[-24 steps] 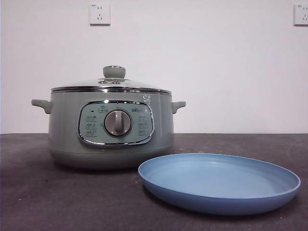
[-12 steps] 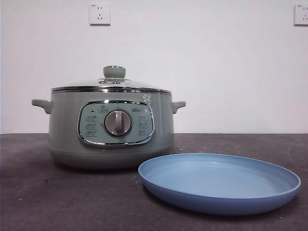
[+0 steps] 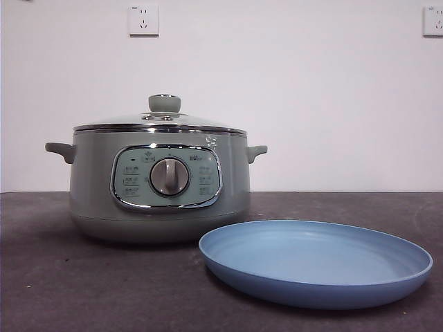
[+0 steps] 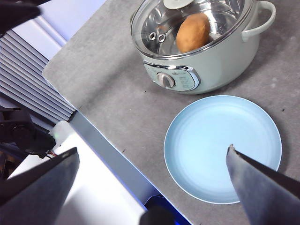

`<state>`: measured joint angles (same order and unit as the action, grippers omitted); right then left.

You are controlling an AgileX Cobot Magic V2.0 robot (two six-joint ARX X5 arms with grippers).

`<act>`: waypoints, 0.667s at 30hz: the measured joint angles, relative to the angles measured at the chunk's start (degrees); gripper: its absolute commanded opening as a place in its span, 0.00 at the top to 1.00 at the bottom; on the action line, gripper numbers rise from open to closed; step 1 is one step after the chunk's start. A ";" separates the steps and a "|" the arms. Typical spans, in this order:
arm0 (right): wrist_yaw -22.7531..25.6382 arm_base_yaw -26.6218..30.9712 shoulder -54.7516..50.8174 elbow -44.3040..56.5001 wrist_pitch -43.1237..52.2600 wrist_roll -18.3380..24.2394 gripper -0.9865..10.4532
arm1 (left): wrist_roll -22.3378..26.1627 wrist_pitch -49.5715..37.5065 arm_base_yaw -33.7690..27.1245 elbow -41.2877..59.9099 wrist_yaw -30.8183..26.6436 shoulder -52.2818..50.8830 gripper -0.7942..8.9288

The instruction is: Take the potato out from the steamer,put the potato on the plate,close the lid

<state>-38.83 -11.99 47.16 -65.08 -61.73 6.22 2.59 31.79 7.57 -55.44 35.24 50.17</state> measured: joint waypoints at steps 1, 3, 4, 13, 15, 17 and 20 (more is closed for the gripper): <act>0.00 0.00 0.07 0.00 -0.02 0.00 0.39 | 0.00 -1.70 1.03 0.00 -1.29 1.68 0.27; 0.00 0.00 0.22 0.00 0.00 0.00 0.39 | 0.00 -4.74 2.69 0.00 -3.45 4.74 0.27; 0.02 0.00 0.28 0.00 -0.02 0.00 0.39 | 0.00 -6.19 3.34 0.00 -4.35 6.19 0.27; 0.04 0.00 0.46 0.00 0.00 0.00 0.39 | 0.04 -12.92 7.98 -6.21 -11.45 21.99 0.27; 0.04 0.00 0.46 0.00 0.00 0.00 0.39 | 0.26 -13.62 8.70 -8.63 -12.52 25.14 0.27; 0.04 0.00 0.46 0.00 0.00 0.00 0.39 | 0.81 -13.75 9.14 -10.69 -13.22 27.76 0.27; 0.04 0.00 0.46 0.00 0.00 0.00 0.39 | 1.38 -13.86 9.81 -13.73 -14.45 31.78 0.27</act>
<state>-38.79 -11.99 47.62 -65.08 -61.73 6.22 3.97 17.93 17.39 -69.17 20.80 81.95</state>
